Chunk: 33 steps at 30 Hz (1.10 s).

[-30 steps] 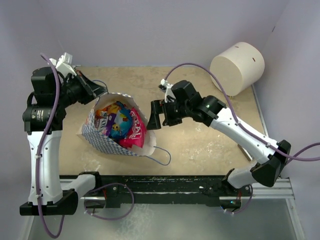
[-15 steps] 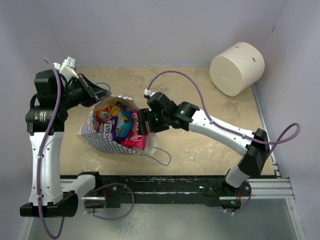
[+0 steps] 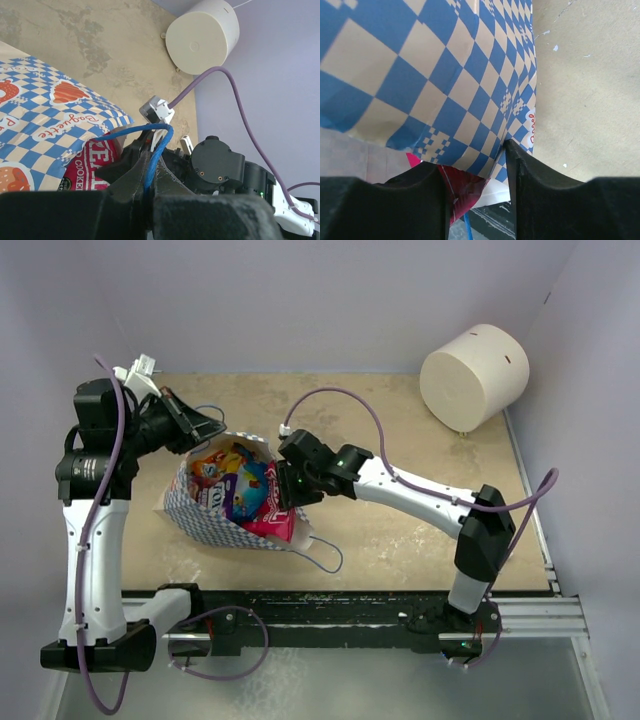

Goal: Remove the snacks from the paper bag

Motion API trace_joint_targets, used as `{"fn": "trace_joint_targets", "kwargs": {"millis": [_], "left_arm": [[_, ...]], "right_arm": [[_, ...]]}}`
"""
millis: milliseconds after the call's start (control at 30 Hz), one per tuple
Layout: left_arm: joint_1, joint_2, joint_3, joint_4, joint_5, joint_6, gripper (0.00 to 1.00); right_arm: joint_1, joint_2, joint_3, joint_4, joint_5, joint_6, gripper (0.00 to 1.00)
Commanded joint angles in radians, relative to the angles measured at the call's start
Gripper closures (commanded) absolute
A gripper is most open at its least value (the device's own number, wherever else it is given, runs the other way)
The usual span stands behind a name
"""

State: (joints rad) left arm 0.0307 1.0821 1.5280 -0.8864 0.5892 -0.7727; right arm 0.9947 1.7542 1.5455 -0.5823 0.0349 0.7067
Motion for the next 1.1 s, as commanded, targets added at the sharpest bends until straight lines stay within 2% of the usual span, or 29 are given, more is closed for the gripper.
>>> {"fn": "trace_joint_targets", "kwargs": {"millis": [0, 233, 467, 633, 900, 1067], "left_arm": [[-0.002, -0.032, -0.033, 0.054, 0.041, -0.038, 1.00], [-0.002, -0.023, -0.036, 0.073, 0.054, -0.052, 1.00], [-0.003, -0.004, -0.027, 0.072, 0.058, -0.049, 1.00], [-0.002, -0.002, -0.032, 0.064, 0.058, -0.047, 1.00], [-0.002, -0.003, -0.027, 0.041, 0.060, -0.037, 1.00], [-0.003, -0.006, -0.022, 0.024, 0.067, -0.039, 1.00]], "right_arm": [[0.007, -0.021, 0.082, -0.014, 0.001, 0.040, 0.55], [0.012, -0.117, 0.049, -0.110, -0.027, 0.026, 0.39], [0.036, -0.216, -0.045, -0.095, -0.030, 0.065, 0.36], [0.086, -0.202, -0.036, -0.093, 0.002, 0.076, 0.37], [0.087, -0.118, -0.009, -0.036, 0.049, 0.089, 0.43], [0.064, -0.063, 0.021, -0.017, 0.131, 0.094, 0.50]]}}
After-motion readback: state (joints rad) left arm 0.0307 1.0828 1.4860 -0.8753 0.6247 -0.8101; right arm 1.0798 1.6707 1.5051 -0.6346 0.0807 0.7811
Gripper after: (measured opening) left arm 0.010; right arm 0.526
